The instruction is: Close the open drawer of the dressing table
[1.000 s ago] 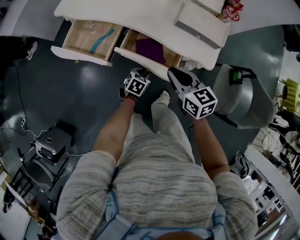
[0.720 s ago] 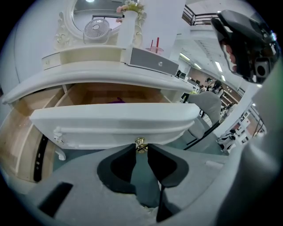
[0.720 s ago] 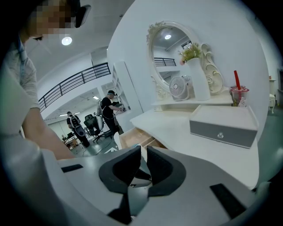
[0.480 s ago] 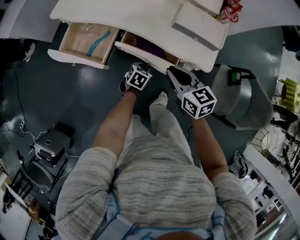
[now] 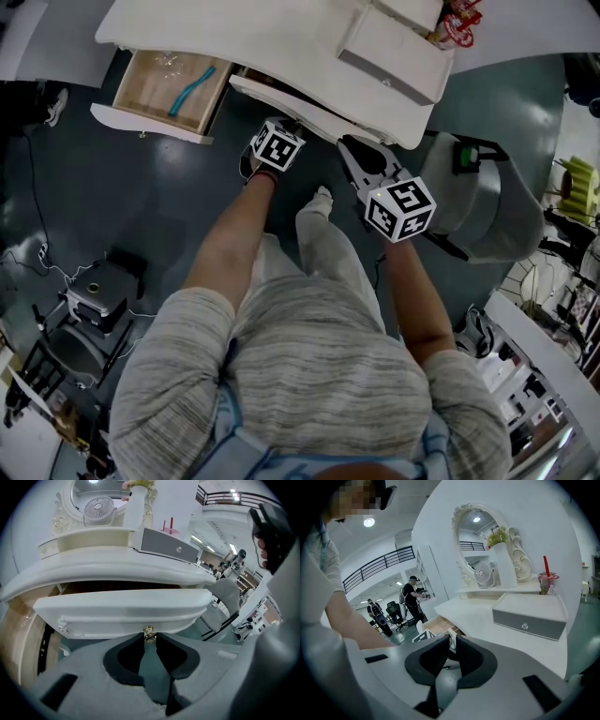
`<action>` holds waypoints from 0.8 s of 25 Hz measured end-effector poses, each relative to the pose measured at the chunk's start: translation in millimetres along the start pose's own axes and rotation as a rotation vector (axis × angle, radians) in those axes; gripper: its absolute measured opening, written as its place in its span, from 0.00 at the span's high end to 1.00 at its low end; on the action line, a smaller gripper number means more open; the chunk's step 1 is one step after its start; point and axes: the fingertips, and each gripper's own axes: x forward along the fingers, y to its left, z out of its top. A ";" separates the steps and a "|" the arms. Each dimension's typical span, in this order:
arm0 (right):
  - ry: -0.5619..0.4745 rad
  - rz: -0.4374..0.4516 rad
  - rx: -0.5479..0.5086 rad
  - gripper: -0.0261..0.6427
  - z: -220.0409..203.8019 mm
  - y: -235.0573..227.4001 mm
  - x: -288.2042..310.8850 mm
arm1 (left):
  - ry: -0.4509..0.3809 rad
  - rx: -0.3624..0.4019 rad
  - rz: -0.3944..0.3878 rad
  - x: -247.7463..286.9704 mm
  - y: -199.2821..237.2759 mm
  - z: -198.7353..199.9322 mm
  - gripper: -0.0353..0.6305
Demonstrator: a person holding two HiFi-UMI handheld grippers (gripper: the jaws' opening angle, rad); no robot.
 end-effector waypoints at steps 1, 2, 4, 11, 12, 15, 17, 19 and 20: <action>-0.001 -0.002 0.002 0.94 0.2 -1.8 -0.4 | -0.001 -0.002 0.004 1.7 1.6 2.5 0.81; -0.003 -0.004 0.003 0.94 0.4 -3.9 -0.6 | -0.003 -0.005 0.006 3.3 2.8 5.6 0.81; -0.007 -0.007 0.008 0.94 0.6 -7.8 -0.6 | -0.004 -0.009 0.005 7.2 4.2 10.9 0.81; -0.011 -0.004 0.019 0.94 1.4 -14.1 1.5 | 0.003 0.000 0.002 17.7 8.4 26.9 0.81; -0.011 -0.004 0.020 0.94 1.4 -15.5 1.6 | 0.002 0.001 0.004 18.9 9.1 29.1 0.81; -0.015 -0.010 0.023 0.94 3.0 -19.3 1.2 | -0.005 0.003 0.008 21.6 11.1 35.8 0.81; -0.018 -0.013 0.025 0.94 3.9 -21.3 1.6 | -0.009 0.001 0.011 23.3 12.5 39.3 0.81; -0.019 -0.014 0.026 0.94 4.9 -23.1 2.2 | -0.011 0.000 0.014 25.6 14.2 43.2 0.81; -0.020 -0.015 0.026 0.94 5.6 -24.0 2.3 | -0.013 0.000 0.015 26.8 15.1 45.7 0.81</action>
